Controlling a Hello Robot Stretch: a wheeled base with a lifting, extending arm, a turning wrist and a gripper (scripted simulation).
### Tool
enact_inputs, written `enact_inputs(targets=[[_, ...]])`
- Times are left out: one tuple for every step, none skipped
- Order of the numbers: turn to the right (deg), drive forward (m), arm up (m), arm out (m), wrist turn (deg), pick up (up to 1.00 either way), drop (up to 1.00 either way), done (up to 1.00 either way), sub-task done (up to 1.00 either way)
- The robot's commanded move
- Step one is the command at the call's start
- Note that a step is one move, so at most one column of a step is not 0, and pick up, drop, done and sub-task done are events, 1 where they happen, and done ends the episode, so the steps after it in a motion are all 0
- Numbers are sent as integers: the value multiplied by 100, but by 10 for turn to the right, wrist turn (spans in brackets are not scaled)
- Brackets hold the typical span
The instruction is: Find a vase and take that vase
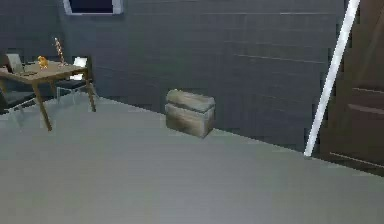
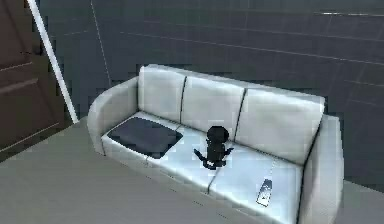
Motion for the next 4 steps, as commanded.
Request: enact_inputs(targets=[[-450,0,0,0,0,0,0,0,0],[-450,0,0,0,0,0,0,0,0],[-450,0,0,0,0,0,0,0,0],[-270,0,0,0,0,0,0,0,0]])
